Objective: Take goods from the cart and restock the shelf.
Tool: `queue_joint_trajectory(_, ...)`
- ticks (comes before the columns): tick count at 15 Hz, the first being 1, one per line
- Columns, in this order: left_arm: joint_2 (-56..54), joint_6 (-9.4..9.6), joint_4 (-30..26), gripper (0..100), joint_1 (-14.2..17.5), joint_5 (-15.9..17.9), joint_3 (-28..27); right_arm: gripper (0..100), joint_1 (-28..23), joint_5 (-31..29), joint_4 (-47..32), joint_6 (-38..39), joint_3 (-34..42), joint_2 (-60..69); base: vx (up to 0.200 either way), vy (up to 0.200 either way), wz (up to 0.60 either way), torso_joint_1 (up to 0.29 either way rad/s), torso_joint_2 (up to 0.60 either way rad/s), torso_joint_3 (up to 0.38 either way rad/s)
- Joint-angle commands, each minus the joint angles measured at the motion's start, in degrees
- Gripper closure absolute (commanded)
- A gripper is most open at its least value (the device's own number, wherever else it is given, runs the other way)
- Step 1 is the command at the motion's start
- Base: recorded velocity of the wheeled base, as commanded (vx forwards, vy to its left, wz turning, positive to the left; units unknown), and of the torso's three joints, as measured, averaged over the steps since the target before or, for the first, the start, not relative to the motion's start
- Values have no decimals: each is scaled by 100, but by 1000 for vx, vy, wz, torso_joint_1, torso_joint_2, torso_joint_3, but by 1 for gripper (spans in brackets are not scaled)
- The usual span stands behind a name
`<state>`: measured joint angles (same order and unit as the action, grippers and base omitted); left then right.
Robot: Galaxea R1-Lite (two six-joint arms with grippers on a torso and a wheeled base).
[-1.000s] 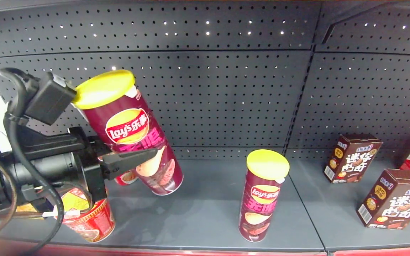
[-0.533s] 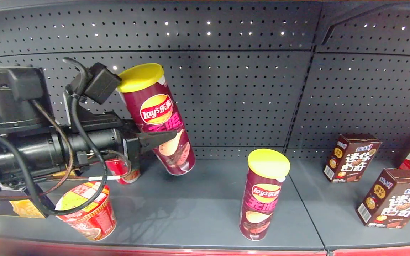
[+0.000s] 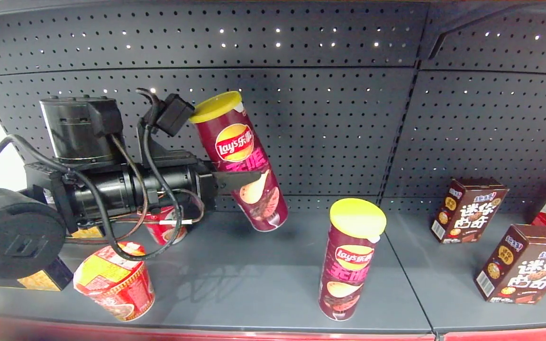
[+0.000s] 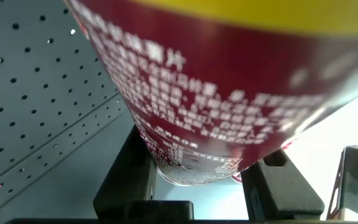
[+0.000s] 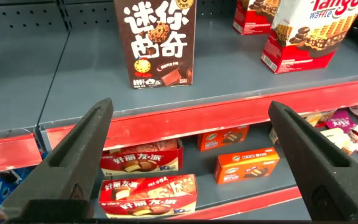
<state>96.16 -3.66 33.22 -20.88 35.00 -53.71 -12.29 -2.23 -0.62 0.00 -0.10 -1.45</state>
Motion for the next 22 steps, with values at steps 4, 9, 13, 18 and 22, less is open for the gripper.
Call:
queue_joint_trajectory(4, 342, 137, -8, 100, -56, -2, -60, 0, -2, 3, 1, 0, 1, -4, 0, 0, 0, 0, 0, 0)
queue_joint_trajectory(9, 790, 814, 449, 100, 234, 736, -25, 0, -2, -5, 1, 0, 1, -4, 0, 0, 0, 0, 0, 0)
queue_joint_trajectory(13, 992, 858, 457, 100, 199, 833, -227, 0, -2, 3, 1, 0, 1, -13, 0, 0, 0, 0, 0, 0)
queue_joint_trajectory(18, 1678, 1456, 633, 100, 155, 1070, -834, 0, -2, 3, 1, 0, 1, -4, 0, 0, 0, 0, 0, 0)
queue_joint_trajectory(22, 1924, 1473, 633, 100, 40, 1070, -992, 0, -2, 3, 1, 0, 1, -13, 0, 0, 0, 0, 0, 0)
